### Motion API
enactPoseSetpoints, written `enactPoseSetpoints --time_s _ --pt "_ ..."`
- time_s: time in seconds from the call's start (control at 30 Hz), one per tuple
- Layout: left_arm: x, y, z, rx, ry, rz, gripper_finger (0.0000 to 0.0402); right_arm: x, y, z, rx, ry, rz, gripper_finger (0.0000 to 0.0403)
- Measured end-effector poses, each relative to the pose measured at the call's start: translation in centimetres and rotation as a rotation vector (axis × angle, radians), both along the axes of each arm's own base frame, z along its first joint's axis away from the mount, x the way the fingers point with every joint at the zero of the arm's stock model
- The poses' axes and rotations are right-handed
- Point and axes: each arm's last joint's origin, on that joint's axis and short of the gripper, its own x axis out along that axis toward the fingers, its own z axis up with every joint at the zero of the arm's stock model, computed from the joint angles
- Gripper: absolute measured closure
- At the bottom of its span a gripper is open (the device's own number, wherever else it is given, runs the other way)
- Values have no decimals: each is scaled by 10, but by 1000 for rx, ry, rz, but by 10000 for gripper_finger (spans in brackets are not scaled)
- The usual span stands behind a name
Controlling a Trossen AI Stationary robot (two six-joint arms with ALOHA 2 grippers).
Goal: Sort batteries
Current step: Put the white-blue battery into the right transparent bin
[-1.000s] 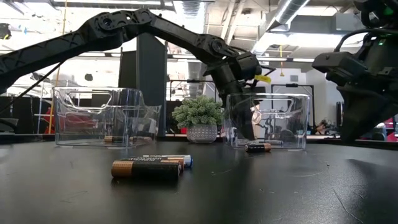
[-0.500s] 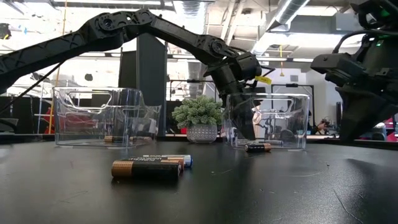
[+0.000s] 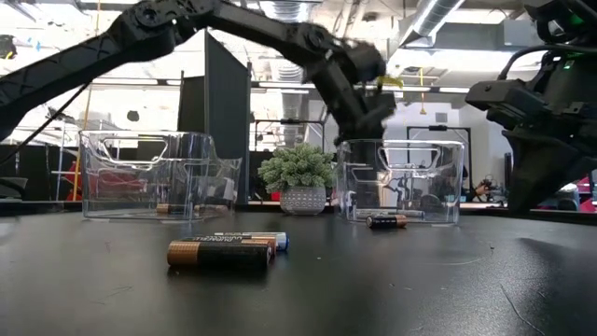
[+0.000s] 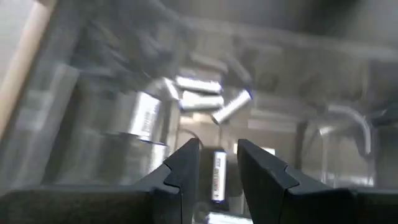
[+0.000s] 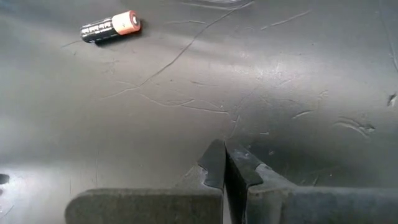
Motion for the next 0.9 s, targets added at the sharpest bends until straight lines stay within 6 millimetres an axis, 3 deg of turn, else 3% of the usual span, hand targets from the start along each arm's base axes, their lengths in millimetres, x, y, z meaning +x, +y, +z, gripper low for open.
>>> enactPoseSetpoints --time_s 0.17,0.3,0.43,0.53,0.7,0.9 --pt "-18 -4 54 36 -81 116 297 0 0 0 -3 2 7 384" --pt "-46 -10 95 39 -83 268 297 0 0 0 -22 11 50 384" --pt "-78 -25 130 53 -47 425 297 1 1 0 -41 16 99 384" --pt "-97 -47 148 86 -19 533 297 1 1 1 -55 19 138 384" --pt "-118 -95 154 112 18 626 297 2 6 1 -73 7 218 384" --pt "-148 -163 124 13 49 684 297 1 14 2 -88 -7 304 384"
